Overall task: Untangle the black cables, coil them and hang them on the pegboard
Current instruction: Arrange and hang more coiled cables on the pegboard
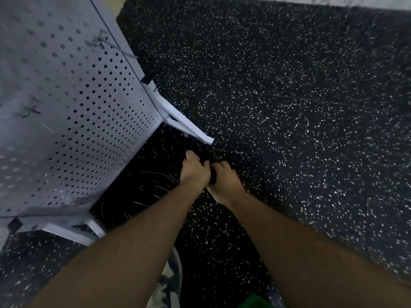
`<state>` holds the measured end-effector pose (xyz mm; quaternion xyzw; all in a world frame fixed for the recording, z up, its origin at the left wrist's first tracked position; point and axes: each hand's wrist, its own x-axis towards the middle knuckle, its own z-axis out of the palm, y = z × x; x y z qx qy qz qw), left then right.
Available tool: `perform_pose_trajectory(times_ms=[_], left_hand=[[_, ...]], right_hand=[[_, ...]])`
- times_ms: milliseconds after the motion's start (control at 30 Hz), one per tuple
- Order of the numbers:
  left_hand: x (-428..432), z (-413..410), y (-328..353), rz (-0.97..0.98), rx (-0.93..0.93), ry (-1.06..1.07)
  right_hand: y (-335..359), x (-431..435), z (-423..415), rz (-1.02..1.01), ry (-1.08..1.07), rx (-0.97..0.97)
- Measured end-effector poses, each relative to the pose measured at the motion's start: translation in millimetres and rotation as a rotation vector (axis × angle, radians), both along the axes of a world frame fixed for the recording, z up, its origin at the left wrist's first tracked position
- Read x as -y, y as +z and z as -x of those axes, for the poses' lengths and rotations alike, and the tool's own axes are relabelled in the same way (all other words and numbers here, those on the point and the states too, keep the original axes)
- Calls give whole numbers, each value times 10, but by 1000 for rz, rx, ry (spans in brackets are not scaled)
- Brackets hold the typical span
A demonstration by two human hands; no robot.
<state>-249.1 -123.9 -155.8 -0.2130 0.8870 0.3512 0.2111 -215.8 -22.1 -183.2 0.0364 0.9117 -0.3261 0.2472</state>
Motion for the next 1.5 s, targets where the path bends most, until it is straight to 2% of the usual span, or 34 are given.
perform_pose_trajectory(times_ms=[100, 267, 333, 400, 467, 600, 733, 867, 1033, 1200, 1333, 1500], left_hand=[[-240, -369, -33, -32, -19, 11], [-577, -921, -117, -118, 78, 101], [-620, -1062, -171, -78, 87, 68], [-638, -1147, -225, -77, 60, 32], [-651, -1160, -207, -120, 32, 14], [-651, -1085, -134, -286, 83, 100], [-517, -1013, -63, -453, 176, 189], [-492, -940, 146, -496, 136, 158], [-496, -944, 601, -619, 63, 125], [-553, -989, 1308, -612, -42, 24], [-541, -1023, 2009, -643, -199, -14], [-510, -1010, 2978, -656, -385, -69]], right_hand=[[79, -294, -483, 5, -59, 16], [238, -655, -1229, -10, -76, 117], [305, -754, -1377, -39, -94, 65], [283, -819, -1351, -37, -203, 1], [212, -837, -1186, 35, -312, 15], [143, -721, -1024, 242, -249, 30], [289, -663, -1123, 324, -186, 5], [503, -709, -1132, 382, -281, -80], [960, -734, -1143, 429, -362, -154], [1593, -772, -1223, 431, -360, -326], [2295, -828, -1188, 404, -403, -427], [3289, -857, -1178, 343, -156, -559]])
